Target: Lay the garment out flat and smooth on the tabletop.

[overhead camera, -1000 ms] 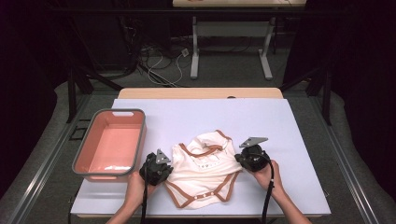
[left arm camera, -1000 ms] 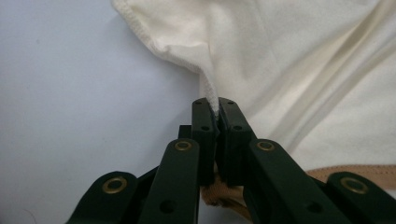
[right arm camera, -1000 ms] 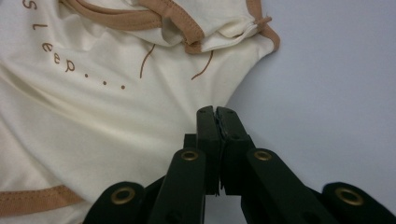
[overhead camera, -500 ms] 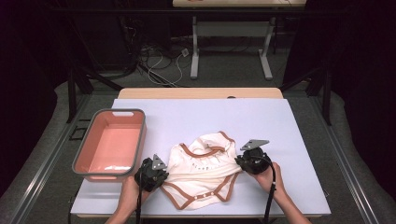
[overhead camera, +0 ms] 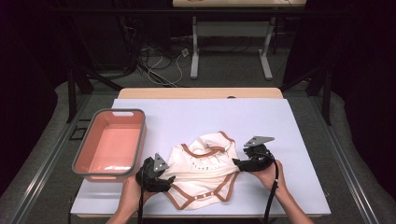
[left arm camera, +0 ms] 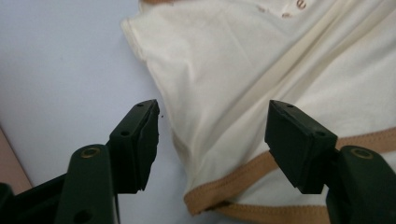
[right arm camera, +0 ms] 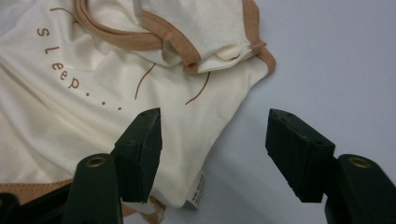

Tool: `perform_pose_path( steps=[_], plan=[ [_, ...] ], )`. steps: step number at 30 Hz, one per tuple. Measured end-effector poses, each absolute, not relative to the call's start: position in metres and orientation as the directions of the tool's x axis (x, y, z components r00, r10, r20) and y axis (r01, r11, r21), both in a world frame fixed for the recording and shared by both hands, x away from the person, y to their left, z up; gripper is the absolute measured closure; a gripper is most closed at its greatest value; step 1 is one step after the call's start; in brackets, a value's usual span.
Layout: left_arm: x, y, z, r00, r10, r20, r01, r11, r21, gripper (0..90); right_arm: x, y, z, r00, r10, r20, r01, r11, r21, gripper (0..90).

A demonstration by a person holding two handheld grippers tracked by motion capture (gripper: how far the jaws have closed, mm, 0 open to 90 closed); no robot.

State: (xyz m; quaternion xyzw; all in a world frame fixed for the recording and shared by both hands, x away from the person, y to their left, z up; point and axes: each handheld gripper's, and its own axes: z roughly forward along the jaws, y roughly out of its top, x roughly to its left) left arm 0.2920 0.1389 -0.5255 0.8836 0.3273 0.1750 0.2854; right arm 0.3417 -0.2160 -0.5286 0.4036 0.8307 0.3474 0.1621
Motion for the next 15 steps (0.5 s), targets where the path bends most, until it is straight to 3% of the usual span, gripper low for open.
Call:
perform_pose_path(
  steps=[7, 15],
  plan=[
    [0.299, 0.122, -0.521, 0.745, 0.649, 0.152, 0.432, -0.643, 0.632, 17.5, 0.342, -0.214, -0.528, -0.628, 0.778, 0.027, 0.558, 0.426, 0.712, 24.0],
    [0.322, 0.097, -0.515, 0.762, 0.621, 0.183, 0.403, -0.677, 0.616, 20.7, 0.341, -0.202, -0.534, -0.652, 0.758, -0.015, 0.532, 0.471, 0.704, 26.1]
  ],
)
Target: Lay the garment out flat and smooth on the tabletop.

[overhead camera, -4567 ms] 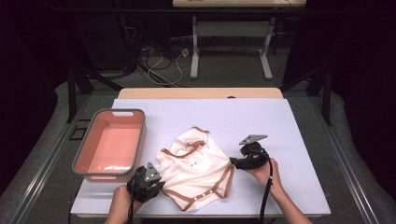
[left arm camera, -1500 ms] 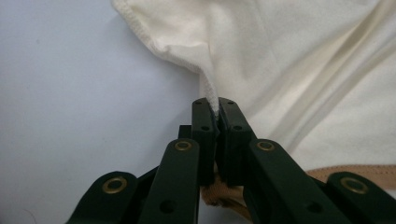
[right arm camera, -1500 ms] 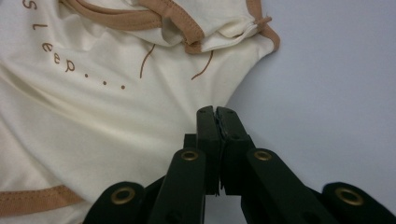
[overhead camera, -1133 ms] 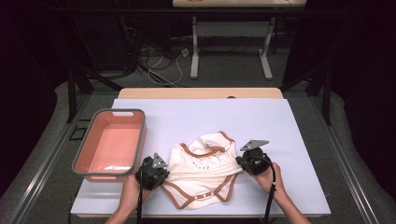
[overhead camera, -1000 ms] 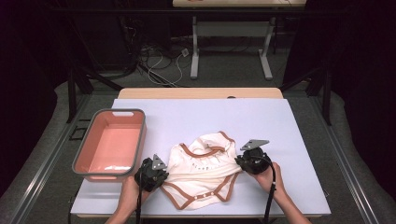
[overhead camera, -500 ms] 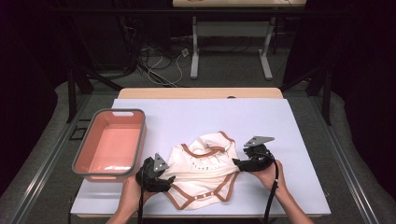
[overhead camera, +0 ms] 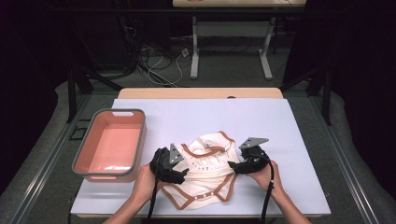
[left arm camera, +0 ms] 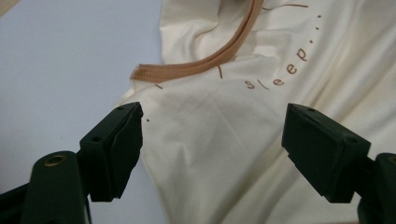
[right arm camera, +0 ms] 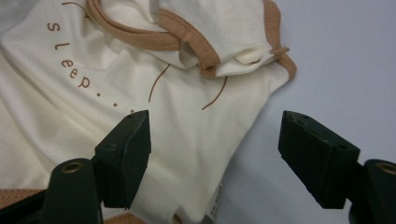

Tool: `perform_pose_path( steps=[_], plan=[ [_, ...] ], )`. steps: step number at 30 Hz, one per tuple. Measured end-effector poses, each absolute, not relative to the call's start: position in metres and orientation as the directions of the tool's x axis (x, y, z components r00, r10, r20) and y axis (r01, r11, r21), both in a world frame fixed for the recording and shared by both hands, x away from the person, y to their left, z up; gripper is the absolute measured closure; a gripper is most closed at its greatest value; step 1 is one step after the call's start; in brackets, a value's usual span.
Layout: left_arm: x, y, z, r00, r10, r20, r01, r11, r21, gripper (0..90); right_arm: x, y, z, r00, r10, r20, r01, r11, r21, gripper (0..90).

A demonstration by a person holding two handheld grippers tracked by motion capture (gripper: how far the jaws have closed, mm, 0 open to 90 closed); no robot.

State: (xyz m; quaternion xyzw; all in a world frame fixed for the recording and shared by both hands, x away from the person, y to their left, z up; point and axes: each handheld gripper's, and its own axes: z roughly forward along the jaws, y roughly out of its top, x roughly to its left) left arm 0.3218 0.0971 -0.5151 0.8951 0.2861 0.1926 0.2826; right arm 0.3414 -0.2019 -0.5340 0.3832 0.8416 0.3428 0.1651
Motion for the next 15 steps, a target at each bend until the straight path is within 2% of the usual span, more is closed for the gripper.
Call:
perform_pose_path(
  steps=[4, 10, 13, 15],
  plan=[
    [0.336, 0.086, -0.523, 0.766, 0.618, 0.176, 0.417, -0.687, 0.595, 23.1, 0.346, -0.193, -0.536, -0.651, 0.758, -0.035, 0.532, 0.489, 0.692, 28.7],
    [0.347, 0.079, -0.532, 0.775, 0.609, 0.166, 0.430, -0.702, 0.567, 33.6, 0.355, -0.184, -0.542, -0.647, 0.761, -0.033, 0.551, 0.498, 0.669, 32.8],
    [0.349, 0.080, -0.537, 0.780, 0.606, 0.158, 0.442, -0.711, 0.547, 40.8, 0.356, -0.181, -0.546, -0.657, 0.752, -0.052, 0.548, 0.523, 0.652, 39.2],
    [0.349, 0.081, -0.540, 0.785, 0.599, 0.158, 0.442, -0.720, 0.535, 45.9, 0.357, -0.180, -0.549, -0.659, 0.750, -0.052, 0.553, 0.531, 0.642, 48.2]
  ],
)
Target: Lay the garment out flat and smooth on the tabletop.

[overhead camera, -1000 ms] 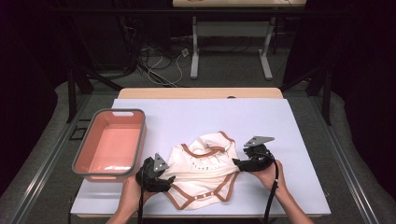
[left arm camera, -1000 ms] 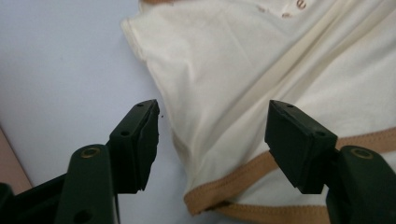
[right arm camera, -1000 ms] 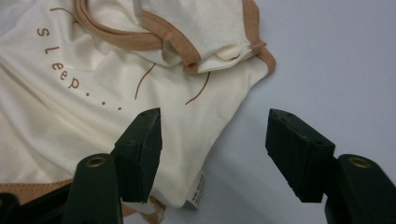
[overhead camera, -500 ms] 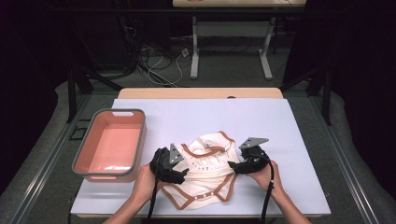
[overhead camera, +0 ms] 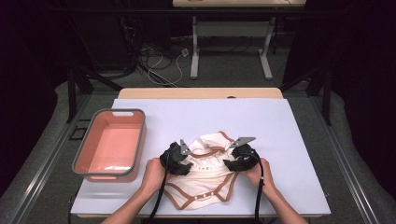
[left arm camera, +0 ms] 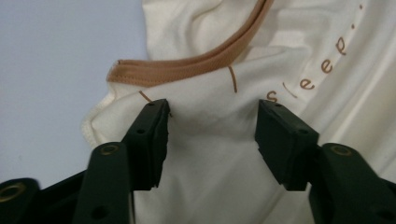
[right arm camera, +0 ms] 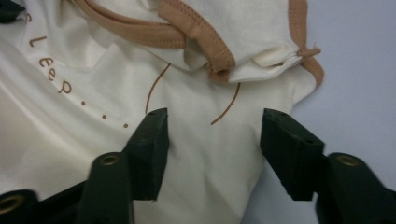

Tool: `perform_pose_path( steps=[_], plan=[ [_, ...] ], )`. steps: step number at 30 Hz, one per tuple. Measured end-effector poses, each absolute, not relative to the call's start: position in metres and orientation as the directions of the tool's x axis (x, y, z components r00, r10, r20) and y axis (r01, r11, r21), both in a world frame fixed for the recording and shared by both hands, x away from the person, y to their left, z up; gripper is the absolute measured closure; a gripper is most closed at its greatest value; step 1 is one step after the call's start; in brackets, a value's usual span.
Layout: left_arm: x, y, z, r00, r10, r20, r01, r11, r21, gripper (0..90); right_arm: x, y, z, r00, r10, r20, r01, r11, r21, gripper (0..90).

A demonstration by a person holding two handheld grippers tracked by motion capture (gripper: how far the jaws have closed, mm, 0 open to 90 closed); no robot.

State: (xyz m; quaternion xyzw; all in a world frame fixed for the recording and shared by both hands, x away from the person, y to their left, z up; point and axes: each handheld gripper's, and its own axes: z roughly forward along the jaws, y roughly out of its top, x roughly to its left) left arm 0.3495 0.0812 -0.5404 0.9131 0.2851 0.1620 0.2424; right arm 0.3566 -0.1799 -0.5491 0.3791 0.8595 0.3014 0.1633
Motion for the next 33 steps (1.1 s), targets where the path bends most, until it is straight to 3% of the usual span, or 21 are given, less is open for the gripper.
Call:
perform_pose_path(
  steps=[6, 11, 13, 33],
  plan=[
    [0.350, 0.087, -0.543, 0.814, 0.576, 0.081, 0.447, -0.708, 0.548, 66.1, 0.353, -0.178, -0.552, -0.686, 0.727, -0.014, 0.547, 0.529, 0.648, 71.9],
    [0.348, 0.087, -0.543, 0.833, 0.551, 0.055, 0.438, -0.717, 0.543, 83.3, 0.352, -0.178, -0.552, -0.683, 0.730, -0.008, 0.551, 0.523, 0.650, 86.4],
    [0.344, 0.086, -0.543, 0.832, 0.551, 0.064, 0.435, -0.720, 0.542, 88.2, 0.350, -0.178, -0.551, -0.689, 0.725, -0.022, 0.544, 0.537, 0.645, 87.9],
    [0.312, 0.092, -0.529, 0.850, 0.515, 0.109, 0.367, -0.728, 0.579, 89.8, 0.328, -0.183, -0.537, -0.719, 0.693, -0.043, 0.496, 0.556, 0.667, 90.0]
  ],
)
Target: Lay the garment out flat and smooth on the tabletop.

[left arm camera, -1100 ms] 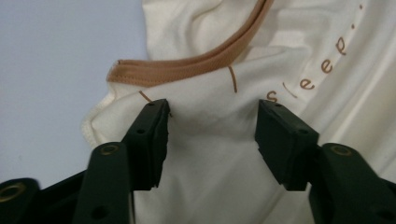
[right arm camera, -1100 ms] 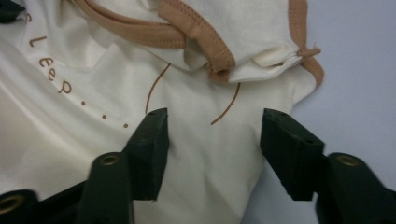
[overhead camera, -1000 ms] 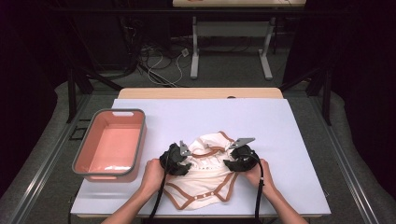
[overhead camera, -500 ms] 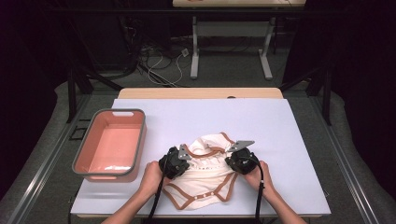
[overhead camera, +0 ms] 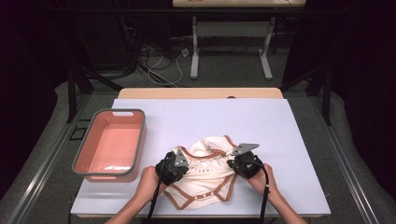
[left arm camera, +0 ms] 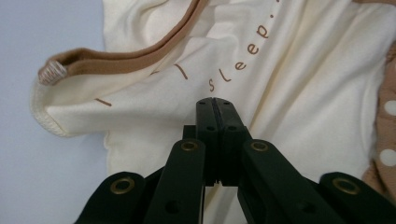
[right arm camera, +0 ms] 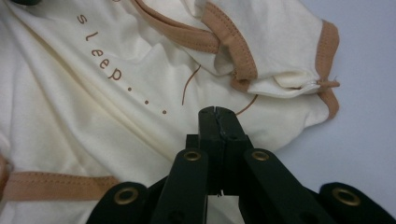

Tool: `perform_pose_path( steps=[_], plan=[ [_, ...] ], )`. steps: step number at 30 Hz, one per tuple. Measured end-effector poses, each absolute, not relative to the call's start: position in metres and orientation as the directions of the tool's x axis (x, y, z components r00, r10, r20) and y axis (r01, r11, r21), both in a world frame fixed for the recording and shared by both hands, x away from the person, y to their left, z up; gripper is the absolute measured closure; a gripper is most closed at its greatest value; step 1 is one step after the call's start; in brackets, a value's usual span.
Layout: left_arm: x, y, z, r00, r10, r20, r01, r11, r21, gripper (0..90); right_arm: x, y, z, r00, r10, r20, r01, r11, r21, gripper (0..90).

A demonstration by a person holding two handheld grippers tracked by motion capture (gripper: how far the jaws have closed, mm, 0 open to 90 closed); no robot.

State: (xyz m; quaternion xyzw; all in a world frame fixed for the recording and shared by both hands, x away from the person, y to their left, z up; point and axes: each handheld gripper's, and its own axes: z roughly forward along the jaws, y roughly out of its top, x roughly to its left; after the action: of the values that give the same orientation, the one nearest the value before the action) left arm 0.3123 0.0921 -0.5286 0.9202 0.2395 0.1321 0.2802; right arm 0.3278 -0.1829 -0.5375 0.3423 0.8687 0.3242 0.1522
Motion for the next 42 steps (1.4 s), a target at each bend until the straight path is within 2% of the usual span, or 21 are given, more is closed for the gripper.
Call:
perform_pose_path(
  steps=[13, 15, 16, 18, 19, 24, 26, 27, 31, 34, 35, 42],
  plan=[
    [0.296, 0.096, -0.526, 0.855, 0.505, 0.118, 0.351, -0.732, 0.584, 89.1, 0.321, -0.185, -0.532, -0.734, 0.678, -0.037, 0.493, 0.570, 0.657, 89.9],
    [0.297, 0.094, -0.523, 0.844, 0.516, 0.145, 0.341, -0.726, 0.597, 82.4, 0.323, -0.185, -0.535, -0.735, 0.678, -0.036, 0.493, 0.570, 0.658, 82.6],
    [0.299, 0.092, -0.522, 0.839, 0.521, 0.155, 0.338, -0.724, 0.601, 75.9, 0.324, -0.185, -0.535, -0.736, 0.676, -0.039, 0.491, 0.573, 0.656, 75.5],
    [0.302, 0.088, -0.519, 0.837, 0.517, 0.181, 0.320, -0.731, 0.603, 69.8, 0.327, -0.187, -0.534, -0.727, 0.685, -0.052, 0.484, 0.565, 0.668, 65.7],
    [0.304, 0.086, -0.518, 0.832, 0.520, 0.194, 0.318, -0.733, 0.601, 65.5, 0.328, -0.188, -0.534, -0.714, 0.696, -0.067, 0.480, 0.558, 0.677, 63.7],
    [0.316, 0.071, -0.520, 0.831, 0.516, 0.207, 0.311, -0.739, 0.598, 56.3, 0.342, -0.187, -0.533, -0.697, 0.708, -0.112, 0.454, 0.557, 0.696, 60.8],
    [0.319, 0.066, -0.522, 0.833, 0.510, 0.216, 0.302, -0.745, 0.595, 53.0, 0.350, -0.180, -0.535, -0.711, 0.695, -0.105, 0.467, 0.579, 0.669, 57.4],
    [0.321, 0.063, -0.523, 0.838, 0.500, 0.219, 0.296, -0.754, 0.586, 52.9, 0.356, -0.177, -0.537, -0.739, 0.666, -0.102, 0.468, 0.616, 0.634, 52.5],
    [0.328, 0.054, -0.527, 0.848, 0.482, 0.220, 0.292, -0.771, 0.566, 50.7, 0.365, -0.170, -0.544, -0.726, 0.678, -0.112, 0.473, 0.611, 0.635, 57.8],
    [0.337, 0.049, -0.530, 0.853, 0.477, 0.214, 0.299, -0.781, 0.548, 48.1, 0.367, -0.168, -0.544, -0.720, 0.685, -0.115, 0.473, 0.605, 0.640, 72.0],
    [0.340, 0.048, -0.530, 0.851, 0.481, 0.212, 0.305, -0.781, 0.545, 46.4, 0.368, -0.168, -0.543, -0.720, 0.682, -0.128, 0.466, 0.612, 0.639, 74.0],
    [0.351, 0.043, -0.537, 0.857, 0.472, 0.207, 0.313, -0.795, 0.520, 49.4, 0.379, -0.168, -0.535, -0.689, 0.719, -0.087, 0.492, 0.552, 0.673, 74.1]
  ],
)
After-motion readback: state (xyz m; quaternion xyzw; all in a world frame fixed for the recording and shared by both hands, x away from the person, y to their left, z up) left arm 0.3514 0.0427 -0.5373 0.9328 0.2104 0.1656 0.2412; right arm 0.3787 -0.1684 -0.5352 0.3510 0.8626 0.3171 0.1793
